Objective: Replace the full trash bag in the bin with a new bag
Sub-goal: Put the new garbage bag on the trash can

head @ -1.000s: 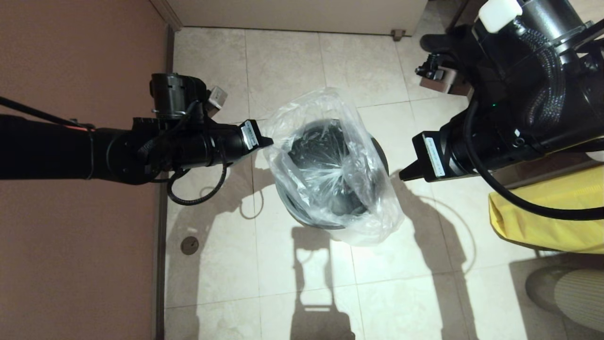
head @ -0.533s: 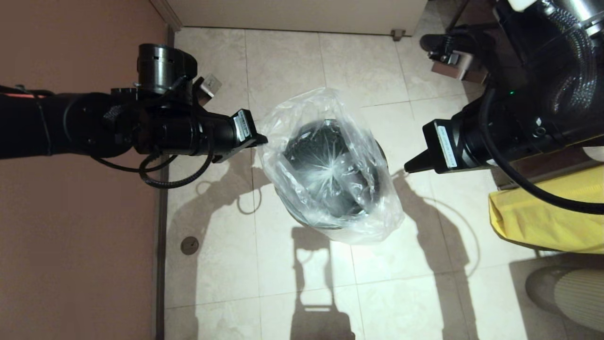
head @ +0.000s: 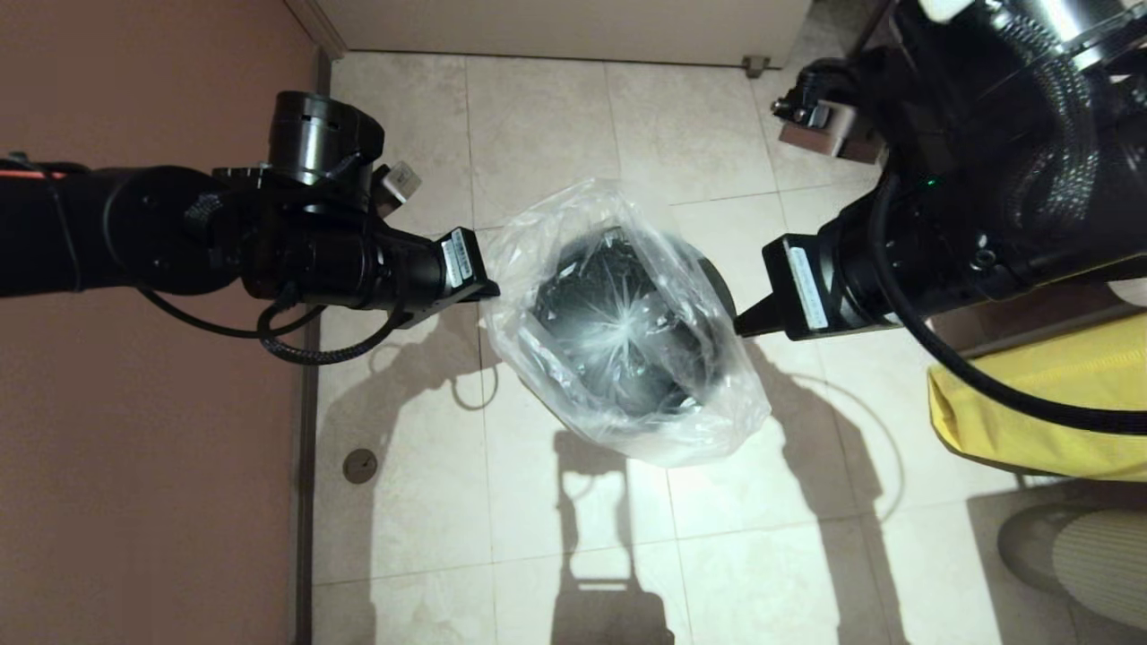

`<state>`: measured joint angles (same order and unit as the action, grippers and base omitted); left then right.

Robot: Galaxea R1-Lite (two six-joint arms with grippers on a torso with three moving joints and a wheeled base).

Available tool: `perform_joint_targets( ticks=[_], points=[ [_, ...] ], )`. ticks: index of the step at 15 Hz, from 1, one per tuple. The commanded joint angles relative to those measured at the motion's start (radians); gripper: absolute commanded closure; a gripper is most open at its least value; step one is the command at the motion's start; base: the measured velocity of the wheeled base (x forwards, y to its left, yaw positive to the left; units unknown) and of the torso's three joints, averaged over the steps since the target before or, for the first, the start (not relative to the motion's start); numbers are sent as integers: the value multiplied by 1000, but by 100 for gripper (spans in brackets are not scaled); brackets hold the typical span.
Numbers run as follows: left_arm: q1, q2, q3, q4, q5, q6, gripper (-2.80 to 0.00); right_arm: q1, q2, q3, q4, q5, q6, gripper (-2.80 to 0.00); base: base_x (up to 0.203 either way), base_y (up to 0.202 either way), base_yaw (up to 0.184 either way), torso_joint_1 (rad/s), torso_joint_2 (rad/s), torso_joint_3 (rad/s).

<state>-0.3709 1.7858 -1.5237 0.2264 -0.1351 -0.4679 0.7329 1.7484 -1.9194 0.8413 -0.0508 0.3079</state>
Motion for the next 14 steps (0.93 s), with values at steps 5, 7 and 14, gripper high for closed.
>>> perform_joint_targets(
  ticks=[5, 7, 14],
  points=[
    [3, -17, 20, 5, -1, -5, 0, 8, 99, 3, 7, -199, 4, 0, 0, 0, 0, 0, 0, 0],
    [8, -17, 26, 5, -1, -5, 0, 8, 87, 6, 42, -238, 0, 0, 0, 0, 0, 0, 0, 0],
    [7, -31, 77, -3, -3, -11, 0, 7, 127, 33, 75, -365, 4, 0, 0, 0, 0, 0, 0, 0]
  ],
)
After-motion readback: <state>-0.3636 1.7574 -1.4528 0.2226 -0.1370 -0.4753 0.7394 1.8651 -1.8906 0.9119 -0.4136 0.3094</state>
